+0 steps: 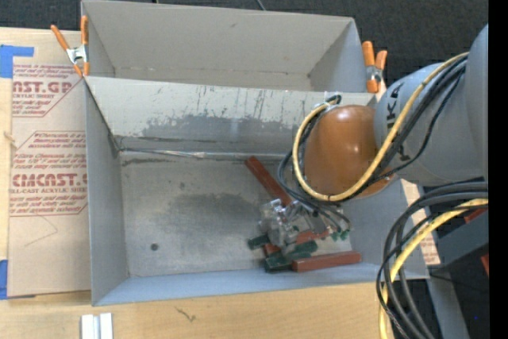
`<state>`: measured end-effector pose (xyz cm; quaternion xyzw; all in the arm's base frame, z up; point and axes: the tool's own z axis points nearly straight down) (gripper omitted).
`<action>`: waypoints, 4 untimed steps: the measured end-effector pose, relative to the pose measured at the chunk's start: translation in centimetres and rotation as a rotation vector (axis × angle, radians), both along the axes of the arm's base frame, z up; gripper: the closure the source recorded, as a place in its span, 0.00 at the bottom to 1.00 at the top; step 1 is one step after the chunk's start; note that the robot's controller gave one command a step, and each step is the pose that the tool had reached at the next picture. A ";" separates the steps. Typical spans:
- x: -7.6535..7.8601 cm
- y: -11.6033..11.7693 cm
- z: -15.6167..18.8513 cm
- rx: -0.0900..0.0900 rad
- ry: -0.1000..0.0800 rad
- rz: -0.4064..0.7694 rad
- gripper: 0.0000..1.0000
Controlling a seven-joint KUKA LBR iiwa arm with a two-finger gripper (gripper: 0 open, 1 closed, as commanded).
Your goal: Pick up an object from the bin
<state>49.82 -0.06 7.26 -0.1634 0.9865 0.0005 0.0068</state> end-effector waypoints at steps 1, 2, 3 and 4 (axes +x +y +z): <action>0.3 0.0 0.0 0.002 -0.012 0.000 0.00; -0.1 0.0 0.0 0.000 0.003 0.000 1.00; 0.3 0.0 0.0 0.001 -0.011 -0.001 0.00; -0.3 -0.1 0.0 -0.002 0.012 0.000 1.00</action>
Offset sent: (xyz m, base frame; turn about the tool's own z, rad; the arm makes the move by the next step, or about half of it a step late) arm 0.0000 0.0000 0.0000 0.0000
